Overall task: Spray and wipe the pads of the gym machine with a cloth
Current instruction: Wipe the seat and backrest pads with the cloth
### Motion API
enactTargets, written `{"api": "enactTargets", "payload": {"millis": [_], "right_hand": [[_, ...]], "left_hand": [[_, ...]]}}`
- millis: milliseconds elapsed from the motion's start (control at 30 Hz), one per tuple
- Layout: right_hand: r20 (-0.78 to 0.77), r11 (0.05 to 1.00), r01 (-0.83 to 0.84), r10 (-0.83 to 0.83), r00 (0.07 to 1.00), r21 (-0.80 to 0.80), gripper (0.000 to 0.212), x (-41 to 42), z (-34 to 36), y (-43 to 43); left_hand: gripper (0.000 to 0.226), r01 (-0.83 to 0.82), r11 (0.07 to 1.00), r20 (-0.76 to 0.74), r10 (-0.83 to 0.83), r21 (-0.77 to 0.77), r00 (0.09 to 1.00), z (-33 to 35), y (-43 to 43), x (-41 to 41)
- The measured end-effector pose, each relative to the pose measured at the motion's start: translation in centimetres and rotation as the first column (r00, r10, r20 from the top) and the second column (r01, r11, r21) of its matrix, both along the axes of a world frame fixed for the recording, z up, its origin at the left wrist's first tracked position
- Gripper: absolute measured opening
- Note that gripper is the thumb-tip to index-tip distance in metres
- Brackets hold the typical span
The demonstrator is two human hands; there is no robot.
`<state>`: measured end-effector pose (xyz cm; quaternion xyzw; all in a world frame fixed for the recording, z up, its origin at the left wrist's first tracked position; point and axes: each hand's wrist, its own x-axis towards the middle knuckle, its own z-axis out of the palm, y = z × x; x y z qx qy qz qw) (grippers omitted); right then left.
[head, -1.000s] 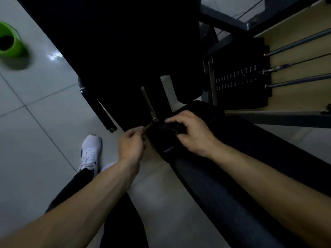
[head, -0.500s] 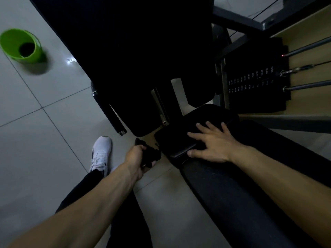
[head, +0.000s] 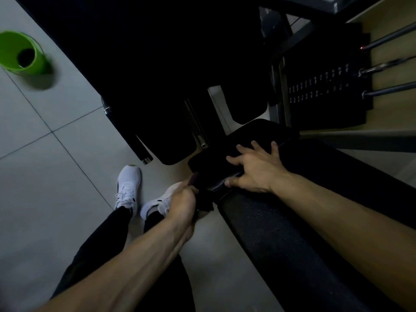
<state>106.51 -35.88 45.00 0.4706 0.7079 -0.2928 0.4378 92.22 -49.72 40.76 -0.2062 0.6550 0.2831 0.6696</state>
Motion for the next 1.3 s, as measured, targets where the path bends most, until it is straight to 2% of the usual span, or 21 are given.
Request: {"api": "enactTargets", "payload": {"millis": [67, 200, 267, 367, 467, 533, 567, 600, 633, 700, 733, 767, 800, 867, 933, 1033, 1167, 1300], "right_hand": [[-0.002, 1.000, -0.002, 0.002, 1.000, 0.008, 0.081, 0.0, -0.1, 0.0], [-0.005, 1.000, 0.018, -0.018, 1.000, 0.020, 0.081, 0.1, -0.4, -0.1], [-0.008, 0.999, 0.023, -0.022, 1.000, 0.023, 0.081, 0.1, -0.5, -0.1], [-0.014, 0.999, 0.021, -0.021, 1.000, 0.029, 0.079, 0.0, -0.2, -0.2], [-0.009, 0.999, 0.047, -0.047, 0.999, 0.022, 0.080, -0.1, 0.0, -0.1], [-0.014, 0.998, 0.056, -0.055, 0.998, 0.020, 0.082, -0.2, 0.3, 0.0], [-0.023, 0.998, 0.053, -0.052, 0.998, 0.022, 0.084, -0.2, 0.4, -0.1], [-0.039, 0.998, 0.057, -0.055, 0.998, 0.028, 0.086, -0.1, 0.5, -0.1], [-0.061, 0.997, 0.069, -0.067, 0.996, 0.036, 0.087, 0.1, 0.8, -0.1], [-0.101, 0.989, 0.108, -0.098, 0.990, 0.098, 0.084, 0.9, 1.4, 0.2], [-0.096, 0.980, 0.110, -0.095, 0.991, 0.165, 0.080, 1.4, 1.8, 0.4], [-0.059, 0.966, 0.091, -0.079, 0.995, 0.243, 0.076, 2.0, 2.3, 0.7], [0.010, 0.948, 0.068, -0.075, 0.997, 0.310, 0.074, 2.8, 2.8, 1.0], [0.175, 0.927, 0.071, -0.144, 0.974, 0.368, 0.082, 4.6, 3.9, 1.3], [0.265, 0.920, 0.113, -0.224, 0.938, 0.376, 0.094, 5.9, 4.7, 1.2], [0.242, 0.917, 0.108, -0.213, 0.946, 0.385, 0.094, 6.1, 4.8, 0.9], [0.236, 0.894, 0.151, -0.269, 0.934, 0.422, 0.095, 6.7, 5.6, 2.0], [0.289, 0.891, 0.165, -0.305, 0.907, 0.422, 0.104, 7.7, 6.0, 2.0]], "left_hand": [[0.047, 0.008, 1.000, 0.011, -0.008, 0.028, 1.000, 0.5, 0.2, 0.0], [0.026, -0.059, 0.998, -0.073, 0.057, -0.033, 0.996, -1.1, 2.9, 0.5], [0.025, -0.014, 1.000, -0.096, 0.013, -0.013, 0.995, -0.9, 2.9, 1.2], [0.032, 0.041, 0.999, -0.097, -0.038, 0.027, 0.995, 2.0, 1.3, 1.7], [0.042, 0.088, 0.992, -0.028, -0.086, 0.091, 0.996, 4.2, 0.1, 2.4], [0.051, 0.211, 0.953, -0.064, -0.202, 0.218, 0.977, 4.3, -0.6, 2.1], [0.056, 0.352, 0.879, -0.148, -0.320, 0.322, 0.936, 4.2, -1.1, 1.7], [0.061, 0.542, 0.732, -0.299, -0.453, 0.412, 0.840, 4.1, -1.6, 1.1], [0.066, 0.732, 0.537, -0.496, -0.541, 0.418, 0.680, 4.0, -2.2, 0.5], [0.073, 0.950, 0.164, -0.804, -0.505, 0.266, 0.313, 2.9, -3.1, -0.4], [0.073, 0.987, 0.027, -0.879, -0.451, 0.158, 0.153, 2.3, -3.2, -0.7], [0.071, 0.997, -0.046, -0.907, -0.420, 0.069, 0.044, 1.6, -3.1, -0.9], [0.067, 0.996, -0.089, -0.910, -0.414, 0.029, -0.011, 1.5, -2.6, -1.2], [0.056, 0.988, -0.156, -0.913, -0.405, 0.009, -0.055, 1.3, -1.1, -1.6], [0.046, 0.974, -0.227, -0.934, -0.345, -0.016, -0.096, 1.5, 0.7, -1.8], [0.041, 0.953, -0.304, -0.937, -0.335, 0.008, -0.099, 1.6, 2.7, -1.7], [0.030, 0.952, -0.290, -0.939, -0.344, 0.097, -0.009, 1.3, 5.5, -0.4], [0.027, 0.931, -0.357, -0.930, -0.362, 0.073, -0.066, 1.3, 8.0, 0.9]]}}
